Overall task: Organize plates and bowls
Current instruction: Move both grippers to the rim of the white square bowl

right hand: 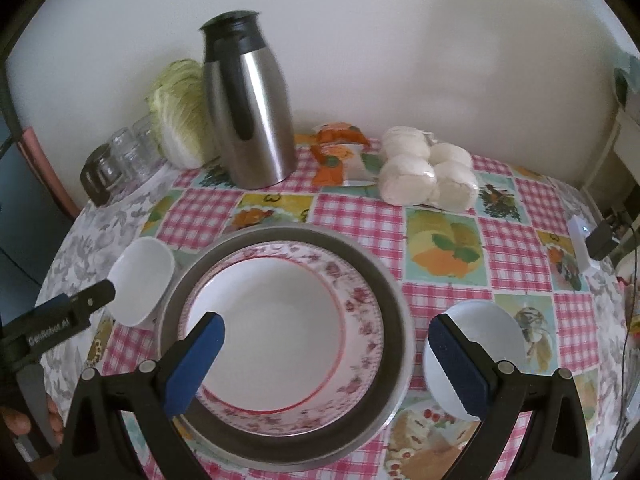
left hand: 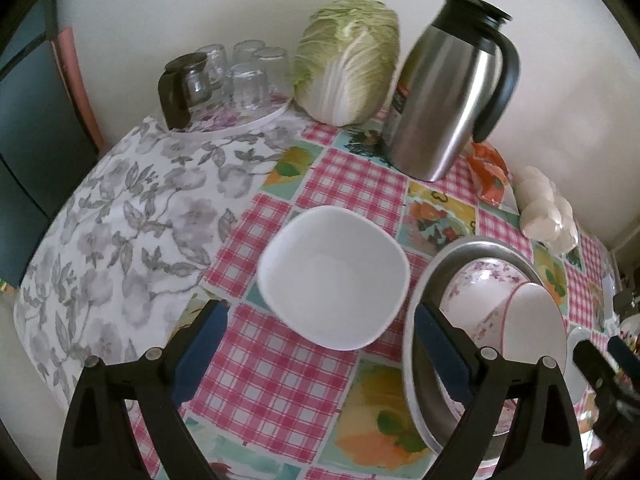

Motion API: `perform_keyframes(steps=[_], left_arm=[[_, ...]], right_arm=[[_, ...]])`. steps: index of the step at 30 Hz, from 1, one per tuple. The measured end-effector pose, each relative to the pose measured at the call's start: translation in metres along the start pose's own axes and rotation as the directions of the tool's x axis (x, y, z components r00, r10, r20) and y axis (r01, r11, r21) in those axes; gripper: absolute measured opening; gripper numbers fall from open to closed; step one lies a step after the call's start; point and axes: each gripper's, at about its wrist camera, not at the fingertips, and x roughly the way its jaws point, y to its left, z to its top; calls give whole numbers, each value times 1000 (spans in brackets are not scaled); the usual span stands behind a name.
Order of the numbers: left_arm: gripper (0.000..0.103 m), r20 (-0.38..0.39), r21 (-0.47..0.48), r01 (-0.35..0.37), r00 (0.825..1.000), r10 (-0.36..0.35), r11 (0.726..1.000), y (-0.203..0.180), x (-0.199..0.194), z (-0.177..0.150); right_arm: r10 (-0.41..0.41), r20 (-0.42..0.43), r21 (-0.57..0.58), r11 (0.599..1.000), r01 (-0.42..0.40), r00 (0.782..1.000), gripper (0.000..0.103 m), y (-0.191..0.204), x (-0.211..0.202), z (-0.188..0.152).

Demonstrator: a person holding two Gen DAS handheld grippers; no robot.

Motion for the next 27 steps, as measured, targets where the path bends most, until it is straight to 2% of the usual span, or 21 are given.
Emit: perform_keyframes(steps=[7, 15, 20, 23, 27], left_arm=[[95, -7, -76, -20, 1000, 20, 997, 32, 5, 4], [95, 22, -175, 40, 999, -37, 984, 63, 5, 11], [95, 26, -226, 44, 999, -39, 973, 81, 9, 15], [95, 22, -259, 55, 998, -51, 964, 90, 13, 18], [95, 22, -271, 77, 997, -74, 960, 95, 21, 20]], right_arm=[[16, 14, -74, 997, -15, 1000, 103, 37, -1, 2], [69, -13, -167, 984, -70, 998, 103, 82, 5, 16], [127, -55, -195, 972, -135, 990, 103, 109, 14, 29], [119, -71, -219, 967, -132, 990, 103, 125, 20, 40], [124, -115, -198, 969, -146, 986, 103, 137, 33, 55]])
